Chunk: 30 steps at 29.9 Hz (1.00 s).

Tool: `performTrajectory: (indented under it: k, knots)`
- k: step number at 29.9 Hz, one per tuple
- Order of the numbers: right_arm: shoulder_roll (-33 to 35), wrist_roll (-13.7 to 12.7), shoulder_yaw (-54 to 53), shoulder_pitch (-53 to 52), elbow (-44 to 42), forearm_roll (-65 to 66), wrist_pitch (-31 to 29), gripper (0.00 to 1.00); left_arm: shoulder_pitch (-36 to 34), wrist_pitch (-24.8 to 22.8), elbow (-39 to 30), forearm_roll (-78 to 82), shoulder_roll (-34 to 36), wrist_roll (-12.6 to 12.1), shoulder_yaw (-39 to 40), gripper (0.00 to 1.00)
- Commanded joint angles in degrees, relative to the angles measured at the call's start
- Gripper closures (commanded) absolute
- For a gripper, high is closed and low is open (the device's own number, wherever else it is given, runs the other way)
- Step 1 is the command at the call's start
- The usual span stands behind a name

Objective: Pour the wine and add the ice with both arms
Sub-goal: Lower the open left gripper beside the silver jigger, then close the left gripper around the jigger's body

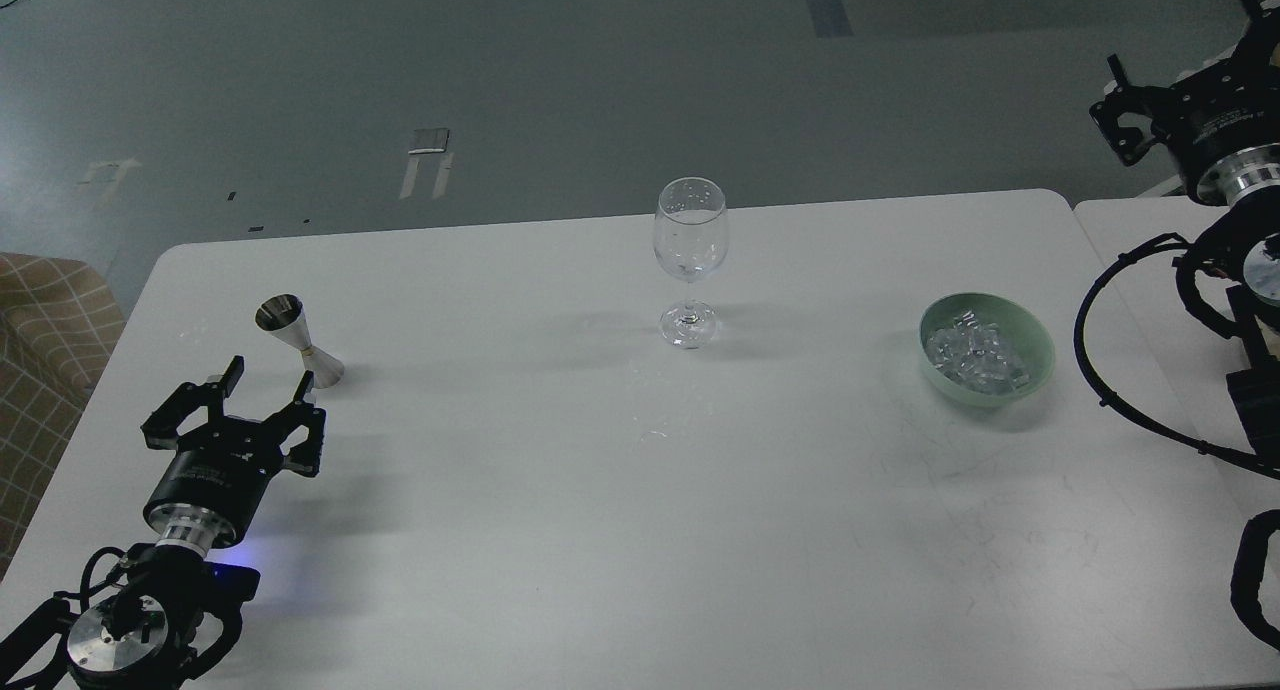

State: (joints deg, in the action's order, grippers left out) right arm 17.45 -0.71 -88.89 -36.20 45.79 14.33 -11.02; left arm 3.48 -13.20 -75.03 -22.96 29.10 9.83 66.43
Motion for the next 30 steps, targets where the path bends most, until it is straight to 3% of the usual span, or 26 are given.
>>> performTrajectory:
  k: [1,6,11,15,24,30]
  knots:
    - [0.0,0.0,-0.1,0.2,0.0,0.0,0.1,0.00,-0.6,1.3,0.1,-0.2,0.1,-2.3,0.7,0.35]
    - [0.0,0.0,-0.1,0.2,0.0,0.0,0.1,0.00,-2.1,1.7,0.2,-0.8,0.0,-5.2,0.9,0.32]
    - [0.2,0.0,0.0,0.2,0.0,0.0,0.1,0.00,-2.4,3.1,0.7,-0.9,0.4,-5.6,1.2,0.32]
    - [0.2,0.0,-0.1,0.9,0.0,0.0,0.1,0.00,-2.3,3.2,0.8,-0.9,1.3,-8.2,2.4,0.36]
    - [0.0,0.0,-0.1,1.4,0.1,0.0,0.1,0.00,-2.9,9.1,2.8,-0.9,-1.6,-8.4,8.3,0.36]
    - [0.1,0.0,-0.1,1.4,0.3,0.0,0.0,0.00,-4.7,10.1,6.0,-0.8,-5.5,-8.4,10.5,0.36]
